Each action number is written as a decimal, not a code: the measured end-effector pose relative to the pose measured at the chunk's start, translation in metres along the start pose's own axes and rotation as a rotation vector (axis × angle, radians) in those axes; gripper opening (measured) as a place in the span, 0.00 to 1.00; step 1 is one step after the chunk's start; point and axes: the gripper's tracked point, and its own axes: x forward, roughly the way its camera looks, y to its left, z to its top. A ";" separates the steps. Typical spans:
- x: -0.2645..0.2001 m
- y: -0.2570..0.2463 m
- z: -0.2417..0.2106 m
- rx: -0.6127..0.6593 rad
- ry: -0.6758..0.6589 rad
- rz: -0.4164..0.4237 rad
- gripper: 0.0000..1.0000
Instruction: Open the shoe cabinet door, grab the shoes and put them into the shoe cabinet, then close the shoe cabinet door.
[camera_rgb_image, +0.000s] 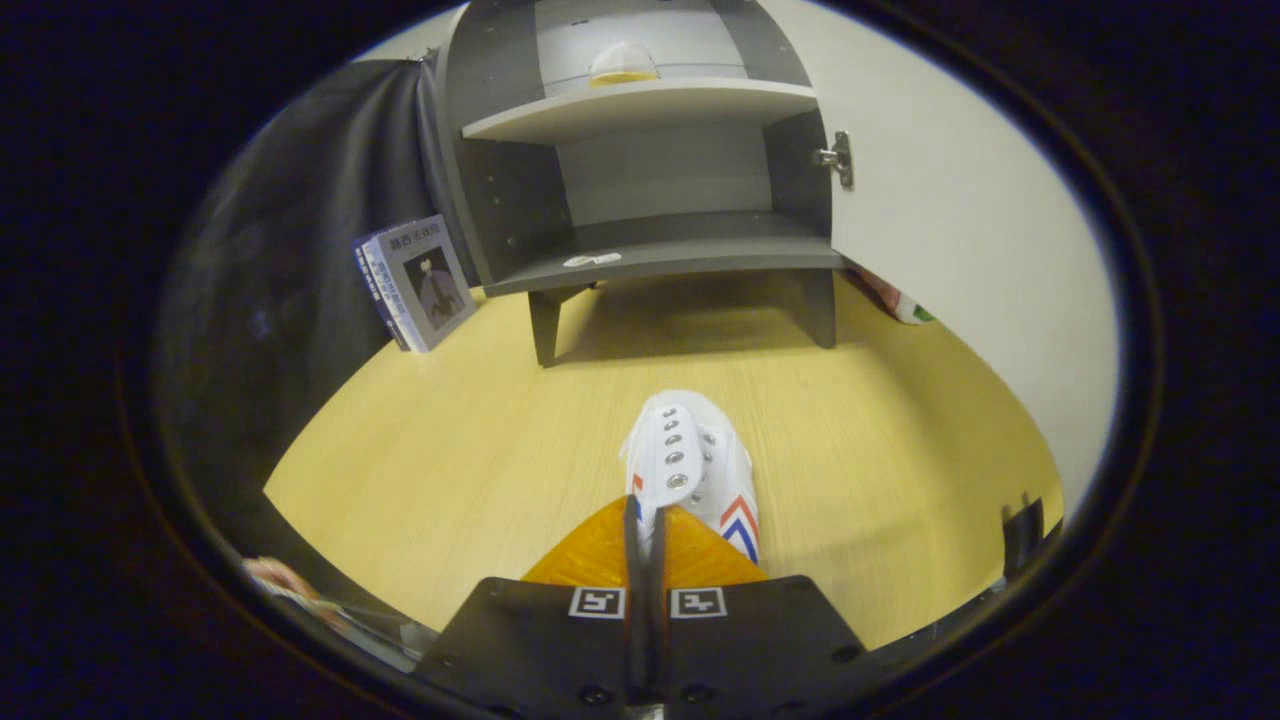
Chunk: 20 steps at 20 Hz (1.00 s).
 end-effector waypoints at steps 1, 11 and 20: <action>-0.001 0.001 0.002 0.004 0.004 0.013 0.02; -0.009 0.002 0.009 0.029 -0.004 0.116 0.02; -0.051 0.007 0.080 -0.001 -0.083 0.109 0.03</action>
